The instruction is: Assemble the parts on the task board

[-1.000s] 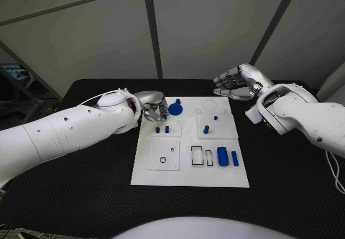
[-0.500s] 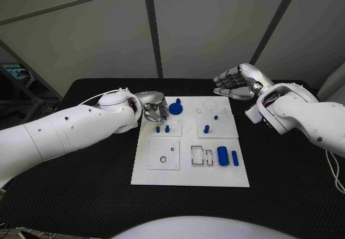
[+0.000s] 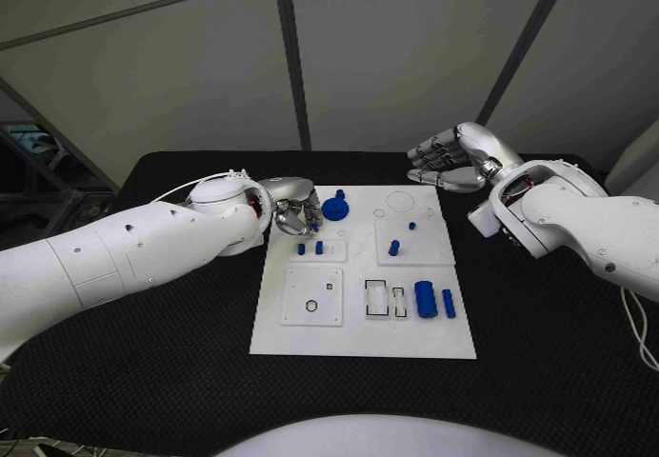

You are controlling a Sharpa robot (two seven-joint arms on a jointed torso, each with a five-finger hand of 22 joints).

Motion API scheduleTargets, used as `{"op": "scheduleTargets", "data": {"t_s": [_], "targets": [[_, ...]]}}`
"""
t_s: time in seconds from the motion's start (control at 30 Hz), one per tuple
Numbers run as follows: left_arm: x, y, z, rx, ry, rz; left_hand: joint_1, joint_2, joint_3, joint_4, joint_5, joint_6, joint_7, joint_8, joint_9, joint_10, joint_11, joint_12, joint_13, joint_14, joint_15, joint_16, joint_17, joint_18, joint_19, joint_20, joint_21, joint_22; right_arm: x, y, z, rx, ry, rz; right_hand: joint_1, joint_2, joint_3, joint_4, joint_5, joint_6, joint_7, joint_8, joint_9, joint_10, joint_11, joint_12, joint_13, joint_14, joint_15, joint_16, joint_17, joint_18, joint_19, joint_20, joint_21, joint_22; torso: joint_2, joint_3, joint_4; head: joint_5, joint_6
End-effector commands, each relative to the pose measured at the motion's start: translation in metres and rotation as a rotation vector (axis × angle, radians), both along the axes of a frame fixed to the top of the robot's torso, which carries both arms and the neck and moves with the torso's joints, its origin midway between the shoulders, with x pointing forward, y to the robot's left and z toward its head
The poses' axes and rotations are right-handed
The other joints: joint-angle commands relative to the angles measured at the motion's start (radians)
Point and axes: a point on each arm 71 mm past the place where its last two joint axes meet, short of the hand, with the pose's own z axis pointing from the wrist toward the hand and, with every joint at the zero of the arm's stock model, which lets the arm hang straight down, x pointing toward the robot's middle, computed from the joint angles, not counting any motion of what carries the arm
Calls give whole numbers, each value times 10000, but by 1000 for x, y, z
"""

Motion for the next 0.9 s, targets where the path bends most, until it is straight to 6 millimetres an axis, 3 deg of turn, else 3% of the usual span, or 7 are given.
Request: {"op": "scheduleTargets", "data": {"t_s": [0.03,0.47,0.9], "targets": [[0,0,-1,84,149,39,-84,14,28,-24,-67,52,-29,-56,12,77,2,-35,8,-13,21,-20,-8,-429,-12,38,2,8,-1,1,2,1,-83,98,0,67,-21,-44,59,11,44,-18,5,-11,-34,-8,-4,-2,-11,-17,-8,106,52,16,-68,-6,8,1,-6,-7,-17],[1,-1,-2,117,198,47,-176,-21,-9,-17,-78,-18,-15,-123,-3,28,19,-122,-2,-61,39,-45,-87,-417,-65,51,-52,-7,-1,1,1,-17,-55,93,0,67,-21,-44,59,11,44,-18,5,-11,-34,-8,-4,-2,-11,-17,-8,106,52,16,-68,-6,4,3,1,-26,-23],[2,1,-1,74,80,177,-469,-258,-81,-6,-64,-835,121,-647,-38,-667,248,-732,-73,-309,222,-222,-613,-345,-367,197,-468,-218,0,0,1,-52,-15,79,1,70,-24,-52,56,14,44,-19,5,-9,-33,-9,-4,-2,-10,-19,-9,105,58,16,-78,-6,0,0,-5,-54,-32]]}}
